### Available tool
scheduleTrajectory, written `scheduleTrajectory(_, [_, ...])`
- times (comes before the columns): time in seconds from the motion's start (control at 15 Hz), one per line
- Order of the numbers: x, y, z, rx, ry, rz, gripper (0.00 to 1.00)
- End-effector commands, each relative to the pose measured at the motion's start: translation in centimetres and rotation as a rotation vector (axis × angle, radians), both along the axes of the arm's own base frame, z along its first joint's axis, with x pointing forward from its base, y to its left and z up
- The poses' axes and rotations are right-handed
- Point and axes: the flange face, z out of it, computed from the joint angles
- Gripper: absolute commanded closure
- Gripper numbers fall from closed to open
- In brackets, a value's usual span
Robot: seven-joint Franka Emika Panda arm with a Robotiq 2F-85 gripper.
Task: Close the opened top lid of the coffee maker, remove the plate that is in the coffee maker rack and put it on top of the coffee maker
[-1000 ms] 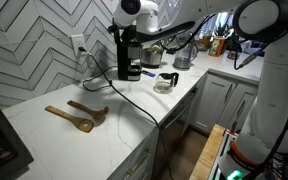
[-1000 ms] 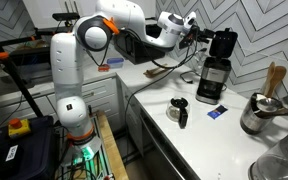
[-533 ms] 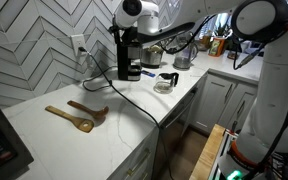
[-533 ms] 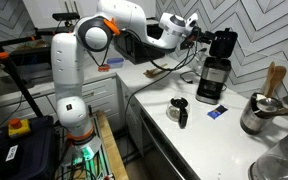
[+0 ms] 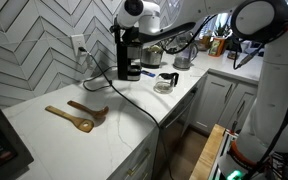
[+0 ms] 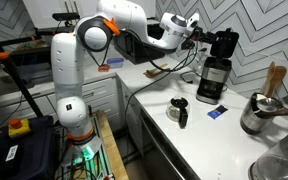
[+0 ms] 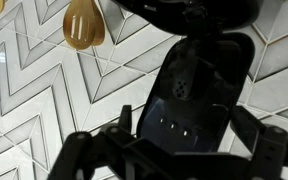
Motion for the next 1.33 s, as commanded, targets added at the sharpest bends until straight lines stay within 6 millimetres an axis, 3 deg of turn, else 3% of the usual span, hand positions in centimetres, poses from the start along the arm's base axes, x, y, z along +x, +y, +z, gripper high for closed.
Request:
scheduleTrajectory(0.0, [-0.8,-0.7,-0.2,0.016,-0.01,-0.037,0.0])
scheduleTrajectory(0.4, [-1.8,0.0,0.2,0.017,0.0,-0.172,0.0])
scheduleTrajectory(1.0, [-5.0,1.3,0.8,0.049,0.031,-0.398,0.0])
scheduleTrajectory(1.27, [-5.1,0.9,0.5,0.098,-0.018,-0.322,0.0])
